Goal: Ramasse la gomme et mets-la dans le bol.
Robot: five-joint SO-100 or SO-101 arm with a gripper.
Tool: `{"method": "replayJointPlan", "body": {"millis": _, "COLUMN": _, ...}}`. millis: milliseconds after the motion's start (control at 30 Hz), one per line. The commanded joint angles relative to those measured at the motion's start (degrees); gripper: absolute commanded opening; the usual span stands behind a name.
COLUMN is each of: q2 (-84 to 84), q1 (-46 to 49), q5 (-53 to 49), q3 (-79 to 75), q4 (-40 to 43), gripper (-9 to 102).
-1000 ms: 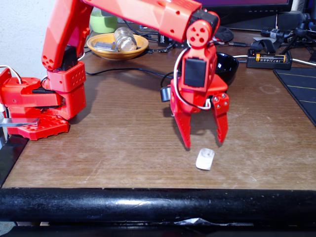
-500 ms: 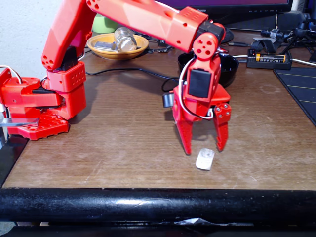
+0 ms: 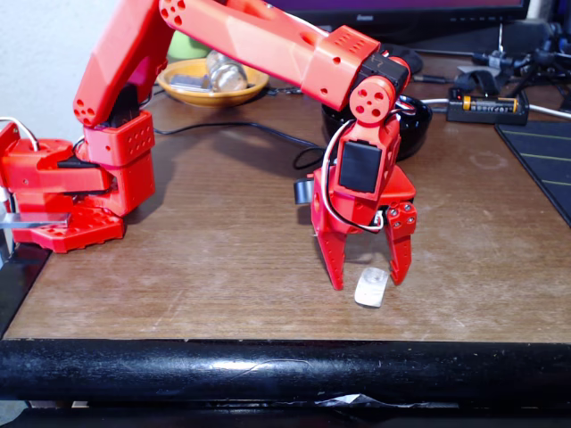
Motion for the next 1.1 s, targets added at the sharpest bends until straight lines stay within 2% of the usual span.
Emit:
{"method": "replayJointPlan", "body": {"millis": 0, "q2": -0.09, "q1": 0.88, "q5": 0.26, "q3": -3.60, "q4": -0.79, "gripper": 24}}
{"method": "replayJointPlan", "body": {"millis": 367, "q2": -0.35, "q1": 0.79, "q5": 0.79, "q3": -3.96, "q4": -0.88, "gripper": 20}}
{"method": "replayJointPlan", "body": {"millis": 400, "q2": -0.35, "q1": 0.79, "q5": 0.88, "q3": -3.96, "q4": -0.97, "gripper": 17}}
{"method": "replayJointPlan", "body": {"millis": 467, "q2": -0.35, "q1": 1.05, "q5": 1.49, "q3": -3.87, "q4": -1.67, "gripper": -6}}
{"method": "replayJointPlan", "body": {"millis": 633, "q2": 4.92, "q1": 1.76, "q5": 1.23, "q3": 3.16, "q4": -6.33, "gripper": -6}}
{"method": "replayJointPlan", "body": {"millis": 733, "q2": 15.38, "q1": 1.23, "q5": 0.88, "q3": 15.47, "q4": -11.07, "gripper": -6}}
{"method": "replayJointPlan", "body": {"millis": 867, "q2": 41.48, "q1": -2.90, "q5": 0.18, "q3": 43.42, "q4": -20.48, "gripper": -6}}
{"method": "replayJointPlan", "body": {"millis": 967, "q2": 62.84, "q1": -8.88, "q5": -0.09, "q3": 60.29, "q4": -22.06, "gripper": -6}}
{"method": "replayJointPlan", "body": {"millis": 1067, "q2": 77.34, "q1": -15.73, "q5": 1.58, "q3": 68.03, "q4": -19.25, "gripper": -6}}
